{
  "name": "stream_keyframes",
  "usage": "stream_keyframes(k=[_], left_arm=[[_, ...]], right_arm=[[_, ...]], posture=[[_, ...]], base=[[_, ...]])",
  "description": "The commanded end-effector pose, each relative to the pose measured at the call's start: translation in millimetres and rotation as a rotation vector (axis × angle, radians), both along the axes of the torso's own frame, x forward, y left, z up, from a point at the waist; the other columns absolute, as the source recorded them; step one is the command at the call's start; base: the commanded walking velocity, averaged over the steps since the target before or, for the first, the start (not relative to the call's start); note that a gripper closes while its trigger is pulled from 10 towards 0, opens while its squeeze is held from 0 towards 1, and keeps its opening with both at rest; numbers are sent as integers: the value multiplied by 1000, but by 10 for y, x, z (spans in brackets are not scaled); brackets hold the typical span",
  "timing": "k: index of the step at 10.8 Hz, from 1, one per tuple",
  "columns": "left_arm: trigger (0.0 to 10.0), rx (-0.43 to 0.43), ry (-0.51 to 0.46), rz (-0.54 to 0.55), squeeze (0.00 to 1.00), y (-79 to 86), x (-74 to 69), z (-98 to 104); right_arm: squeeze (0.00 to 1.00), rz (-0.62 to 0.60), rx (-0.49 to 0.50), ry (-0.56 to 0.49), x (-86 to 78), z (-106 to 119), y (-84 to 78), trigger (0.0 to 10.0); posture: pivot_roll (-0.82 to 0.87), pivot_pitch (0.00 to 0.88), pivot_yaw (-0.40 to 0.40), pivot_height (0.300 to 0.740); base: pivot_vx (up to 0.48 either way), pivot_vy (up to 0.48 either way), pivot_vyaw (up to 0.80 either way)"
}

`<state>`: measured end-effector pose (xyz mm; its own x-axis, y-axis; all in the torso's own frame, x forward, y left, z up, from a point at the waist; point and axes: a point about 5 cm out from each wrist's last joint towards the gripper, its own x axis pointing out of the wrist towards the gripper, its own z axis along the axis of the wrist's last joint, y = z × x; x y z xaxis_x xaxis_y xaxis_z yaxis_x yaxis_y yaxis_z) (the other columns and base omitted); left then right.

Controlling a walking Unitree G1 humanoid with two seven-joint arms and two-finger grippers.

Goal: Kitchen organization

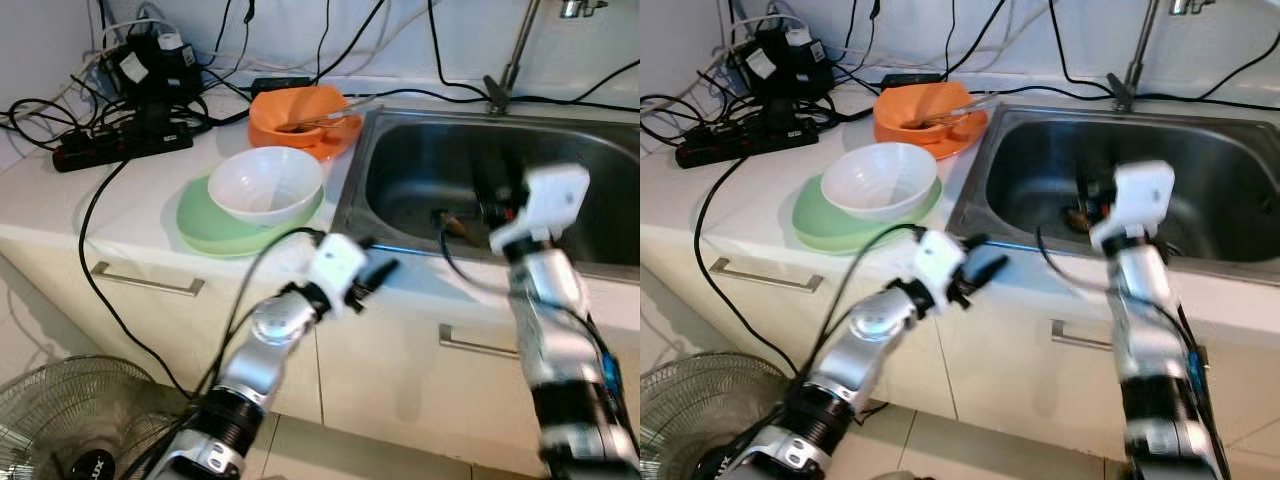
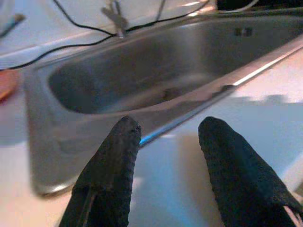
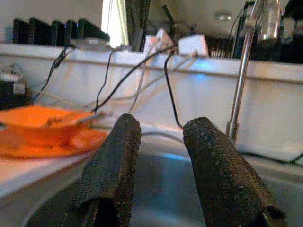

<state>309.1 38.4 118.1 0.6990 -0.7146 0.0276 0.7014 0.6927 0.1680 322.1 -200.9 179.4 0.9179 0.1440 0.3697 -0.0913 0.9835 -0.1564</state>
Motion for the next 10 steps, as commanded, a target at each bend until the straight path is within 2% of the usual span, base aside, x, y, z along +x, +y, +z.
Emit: stream_keyframes(k=[1,3,5,6,7,9,10], left_arm=[[10000,-4,-21,58,0,99,34,19],[10000,-17,-30,92,0,146,39,21],[10000,-46,-46,154,0,172,59,23],[10000,-62,-53,177,0,176,72,29],[10000,-73,-55,189,0,180,78,33],[10000,-116,-73,234,0,199,86,53],[10000,-127,-79,244,0,205,82,59]], right_arm=[[0,12,20,-24,-71,47,40,10000],[0,-12,53,-49,-235,13,85,10000],[0,-74,108,-18,-317,-194,201,10000],[0,-108,150,8,-315,-304,245,10000],[0,-103,144,29,-307,-373,330,10000],[0,-67,166,33,-273,-408,519,10000],[0,-63,162,27,-275,-411,545,10000]], posture=[[21,6,67,740],[17,9,69,740],[12,7,75,740],[16,0,80,740],[16,0,81,740],[19,0,85,740],[19,0,86,740]], base=[[0,0,0],[0,0,0],[0,0,0],[0,0,0],[0,0,0],[0,0,0],[0,0,0]])
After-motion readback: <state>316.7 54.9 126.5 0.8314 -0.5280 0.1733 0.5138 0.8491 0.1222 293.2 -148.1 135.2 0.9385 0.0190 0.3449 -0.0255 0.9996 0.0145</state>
